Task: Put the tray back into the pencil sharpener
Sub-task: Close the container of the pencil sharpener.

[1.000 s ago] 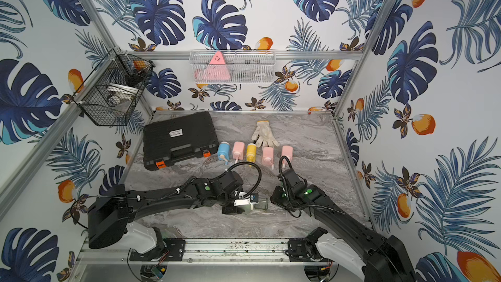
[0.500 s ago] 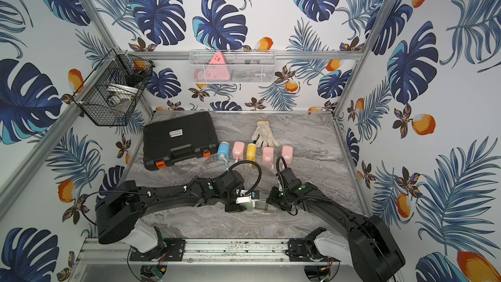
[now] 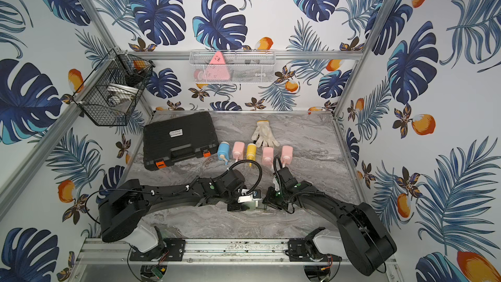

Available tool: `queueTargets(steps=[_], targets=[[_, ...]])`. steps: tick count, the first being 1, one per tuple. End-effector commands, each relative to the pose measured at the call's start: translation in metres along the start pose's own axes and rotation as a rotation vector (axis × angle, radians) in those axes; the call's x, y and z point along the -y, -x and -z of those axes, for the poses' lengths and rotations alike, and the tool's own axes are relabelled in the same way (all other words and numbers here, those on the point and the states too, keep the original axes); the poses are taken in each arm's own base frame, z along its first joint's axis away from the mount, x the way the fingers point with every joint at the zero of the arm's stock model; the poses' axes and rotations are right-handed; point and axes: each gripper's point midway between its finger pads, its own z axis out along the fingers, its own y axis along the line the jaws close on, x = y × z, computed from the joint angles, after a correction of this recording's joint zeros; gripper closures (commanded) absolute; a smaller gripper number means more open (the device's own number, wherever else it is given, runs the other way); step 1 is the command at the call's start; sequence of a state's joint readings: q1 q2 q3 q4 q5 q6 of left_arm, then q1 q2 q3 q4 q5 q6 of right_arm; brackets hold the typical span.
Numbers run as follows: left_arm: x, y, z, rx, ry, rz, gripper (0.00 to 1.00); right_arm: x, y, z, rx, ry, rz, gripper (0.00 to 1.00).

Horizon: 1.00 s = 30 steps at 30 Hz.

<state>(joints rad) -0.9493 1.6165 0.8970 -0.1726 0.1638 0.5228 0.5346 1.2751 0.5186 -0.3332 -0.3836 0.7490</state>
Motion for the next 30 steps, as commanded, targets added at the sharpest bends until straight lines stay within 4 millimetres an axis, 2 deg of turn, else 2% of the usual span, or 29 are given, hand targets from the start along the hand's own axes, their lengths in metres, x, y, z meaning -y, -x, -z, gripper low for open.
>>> queueTargets(steps=[1, 10, 13, 16, 20, 23, 25, 30], targets=[[0.003, -0.011, -0.005, -0.04, -0.01, -0.011, 0.85, -0.013, 0.004, -0.002, -0.002, 0.056, 0.021, 0.73], [0.006, -0.016, -0.009, -0.05, -0.018, -0.014, 0.86, -0.026, 0.004, -0.005, -0.018, 0.13, 0.017, 0.73], [0.006, -0.017, -0.009, -0.053, -0.019, -0.012, 0.86, -0.032, 0.004, -0.003, -0.012, 0.163, 0.014, 0.66], [0.006, -0.019, -0.009, -0.058, -0.017, -0.01, 0.86, -0.023, 0.011, 0.007, 0.035, 0.135, -0.01, 0.65], [0.007, -0.02, -0.009, -0.059, -0.015, -0.007, 0.87, 0.008, 0.024, 0.024, 0.15, 0.016, -0.069, 0.66], [0.006, -0.02, -0.009, -0.06, -0.014, -0.005, 0.87, 0.019, 0.024, 0.024, 0.158, -0.044, -0.075, 0.71], [0.006, -0.019, -0.009, -0.058, -0.015, -0.003, 0.87, 0.019, 0.021, 0.019, 0.121, -0.048, -0.069, 0.72], [0.006, -0.02, -0.009, -0.06, -0.015, 0.001, 0.87, 0.005, 0.014, 0.006, 0.042, 0.043, -0.055, 0.78]])
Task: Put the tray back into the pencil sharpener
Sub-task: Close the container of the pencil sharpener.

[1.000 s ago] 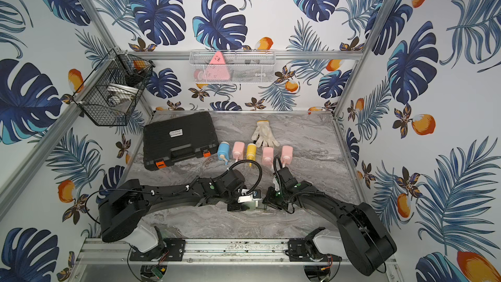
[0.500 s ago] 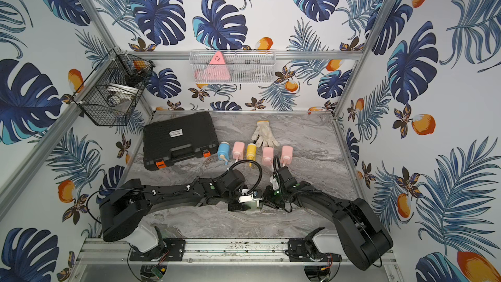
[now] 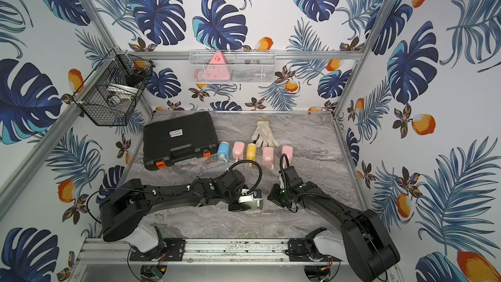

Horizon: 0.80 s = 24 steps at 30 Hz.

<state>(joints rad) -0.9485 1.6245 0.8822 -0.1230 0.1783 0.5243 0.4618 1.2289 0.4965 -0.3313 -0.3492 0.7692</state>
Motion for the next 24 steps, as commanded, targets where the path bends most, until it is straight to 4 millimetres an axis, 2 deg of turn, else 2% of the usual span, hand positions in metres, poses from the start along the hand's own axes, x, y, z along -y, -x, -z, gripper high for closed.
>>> queueTargets(steps=[1, 9, 24], targets=[[0.007, -0.023, -0.005, -0.089, -0.017, 0.006, 0.87, -0.011, -0.006, -0.005, -0.052, 0.067, 0.019, 0.79], [0.007, -0.024, -0.007, -0.092, -0.022, 0.01, 0.87, -0.029, -0.018, -0.017, -0.138, 0.159, 0.045, 0.8], [0.008, -0.024, -0.009, -0.094, -0.026, 0.015, 0.87, -0.04, -0.024, -0.026, -0.195, 0.227, 0.043, 0.8]])
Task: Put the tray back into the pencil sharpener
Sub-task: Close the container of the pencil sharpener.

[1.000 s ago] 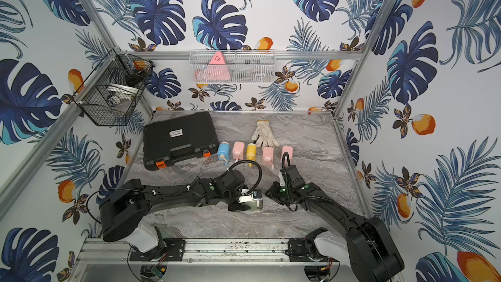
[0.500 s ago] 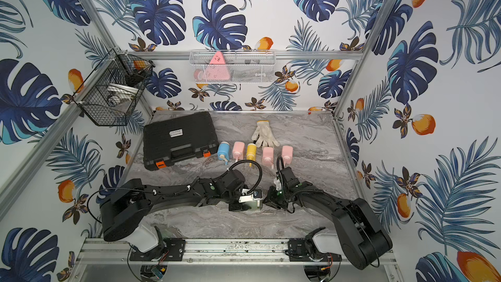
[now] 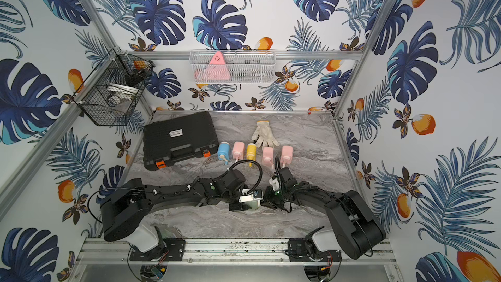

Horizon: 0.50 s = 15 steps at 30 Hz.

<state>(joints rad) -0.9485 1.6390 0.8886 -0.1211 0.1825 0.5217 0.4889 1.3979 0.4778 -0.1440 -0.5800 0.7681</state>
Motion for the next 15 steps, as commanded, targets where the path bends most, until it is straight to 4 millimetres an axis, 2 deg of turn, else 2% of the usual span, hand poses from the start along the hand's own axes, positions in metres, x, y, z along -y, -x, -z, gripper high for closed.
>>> queueTargets(steps=[1, 4, 7, 9, 11, 15], targets=[[0.007, -0.024, -0.005, -0.092, -0.02, 0.013, 0.87, -0.016, 0.001, -0.001, -0.011, 0.076, 0.025, 0.8], [0.007, -0.025, -0.005, -0.095, -0.018, 0.018, 0.87, -0.017, 0.001, -0.002, -0.015, 0.092, 0.011, 0.8], [0.004, -0.024, -0.004, -0.098, -0.002, 0.032, 0.88, -0.005, 0.008, 0.005, 0.054, 0.043, -0.036, 0.76], [0.002, -0.021, -0.001, -0.092, 0.01, 0.055, 0.89, 0.008, 0.014, 0.018, 0.135, -0.03, -0.059, 0.73], [-0.003, -0.018, 0.002, -0.09, 0.035, 0.097, 0.91, 0.021, 0.027, 0.042, 0.245, -0.094, -0.099, 0.69], [-0.023, -0.01, 0.008, -0.094, 0.132, 0.259, 0.93, 0.036, 0.037, 0.085, 0.434, -0.2, -0.116, 0.65]])
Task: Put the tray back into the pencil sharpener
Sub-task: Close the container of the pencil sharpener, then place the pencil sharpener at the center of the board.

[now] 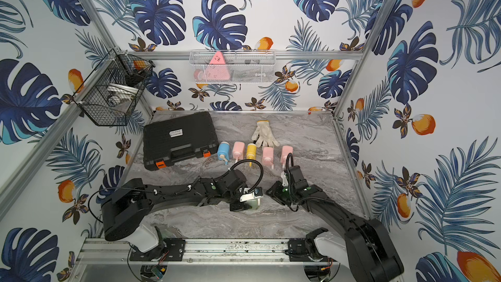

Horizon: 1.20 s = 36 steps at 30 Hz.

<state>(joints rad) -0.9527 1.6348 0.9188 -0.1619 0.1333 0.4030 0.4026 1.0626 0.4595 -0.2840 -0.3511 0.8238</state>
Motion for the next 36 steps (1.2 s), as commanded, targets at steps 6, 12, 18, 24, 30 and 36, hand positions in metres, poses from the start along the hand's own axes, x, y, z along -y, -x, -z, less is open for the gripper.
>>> queueTargets(steps=[6, 12, 18, 24, 30, 36], targets=[[-0.032, 0.011, 0.014, -0.007, 0.222, 0.343, 0.95, 0.041, 0.024, 0.052, 0.244, -0.246, -0.047, 0.63], [-0.053, 0.012, 0.018, -0.052, 0.374, 0.55, 1.0, 0.04, 0.028, 0.068, 0.289, -0.268, -0.037, 0.62], [-0.059, 0.011, 0.009, -0.076, 0.426, 0.666, 0.98, 0.04, 0.03, 0.077, 0.309, -0.278, -0.029, 0.62], [-0.062, 0.006, -0.005, -0.106, 0.447, 0.722, 0.86, 0.04, 0.03, 0.078, 0.312, -0.283, -0.02, 0.62], [-0.058, 0.003, -0.014, -0.121, 0.428, 0.728, 0.53, 0.04, 0.031, 0.078, 0.31, -0.286, -0.011, 0.61], [-0.057, 0.004, -0.015, -0.121, 0.414, 0.716, 0.29, 0.037, 0.032, 0.081, 0.304, -0.293, 0.006, 0.55]])
